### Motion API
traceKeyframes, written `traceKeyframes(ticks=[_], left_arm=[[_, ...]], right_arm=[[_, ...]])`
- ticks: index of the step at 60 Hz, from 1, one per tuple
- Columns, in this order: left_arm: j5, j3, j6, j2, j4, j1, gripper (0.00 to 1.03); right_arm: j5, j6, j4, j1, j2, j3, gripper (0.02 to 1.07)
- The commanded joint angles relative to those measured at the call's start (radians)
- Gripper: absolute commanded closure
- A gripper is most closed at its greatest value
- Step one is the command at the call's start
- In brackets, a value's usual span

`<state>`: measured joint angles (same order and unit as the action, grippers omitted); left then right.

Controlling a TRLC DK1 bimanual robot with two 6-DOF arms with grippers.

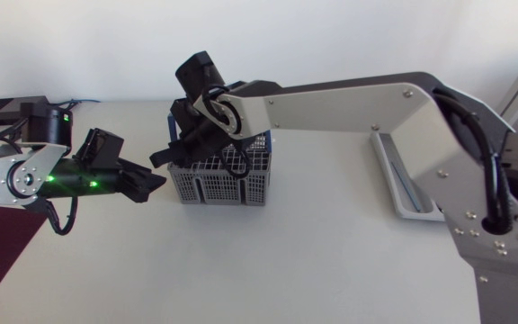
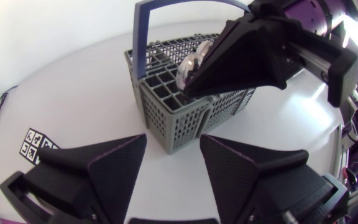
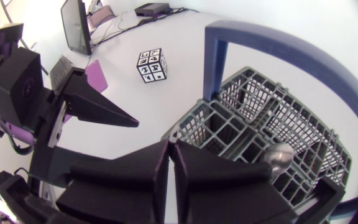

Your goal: Transfer all utensils from the basket to the drawer tray.

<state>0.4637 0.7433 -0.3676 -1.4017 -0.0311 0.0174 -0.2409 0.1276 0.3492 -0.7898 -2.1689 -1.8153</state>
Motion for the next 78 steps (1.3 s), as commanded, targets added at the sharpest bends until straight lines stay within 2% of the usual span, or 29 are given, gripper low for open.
traceKeyframes(ticks=[1,15,34,51,61,65,71,78], left_arm=[[0.009,-0.027,-0.007,0.009,0.002,0.010,0.42],[0.007,-0.027,-0.001,0.038,-0.016,0.019,0.42],[0.004,-0.021,0.006,0.059,-0.041,0.033,0.42],[-0.019,0.004,0.027,0.101,-0.078,0.072,0.42],[-0.040,0.016,0.045,0.106,-0.084,0.107,0.42],[-0.048,0.022,0.052,0.106,-0.085,0.119,0.42],[-0.065,0.047,0.065,0.096,-0.101,0.136,0.42],[-0.096,0.064,0.084,0.087,-0.102,0.168,0.42]], right_arm=[[-0.014,0.015,-0.010,0.012,0.058,0.036,1.01],[-0.024,0.015,-0.009,0.023,0.136,0.062,1.01],[-0.106,0.033,0.013,0.057,0.254,0.076,1.01],[-0.121,0.012,0.108,0.124,0.448,0.159,1.01],[-0.012,-0.059,0.220,0.207,0.567,0.263,1.01],[0.048,-0.123,0.310,0.250,0.600,0.304,1.01],[0.123,-0.178,0.327,0.354,0.687,0.439,1.01],[0.163,-0.261,0.333,0.482,0.768,0.562,1.01]])
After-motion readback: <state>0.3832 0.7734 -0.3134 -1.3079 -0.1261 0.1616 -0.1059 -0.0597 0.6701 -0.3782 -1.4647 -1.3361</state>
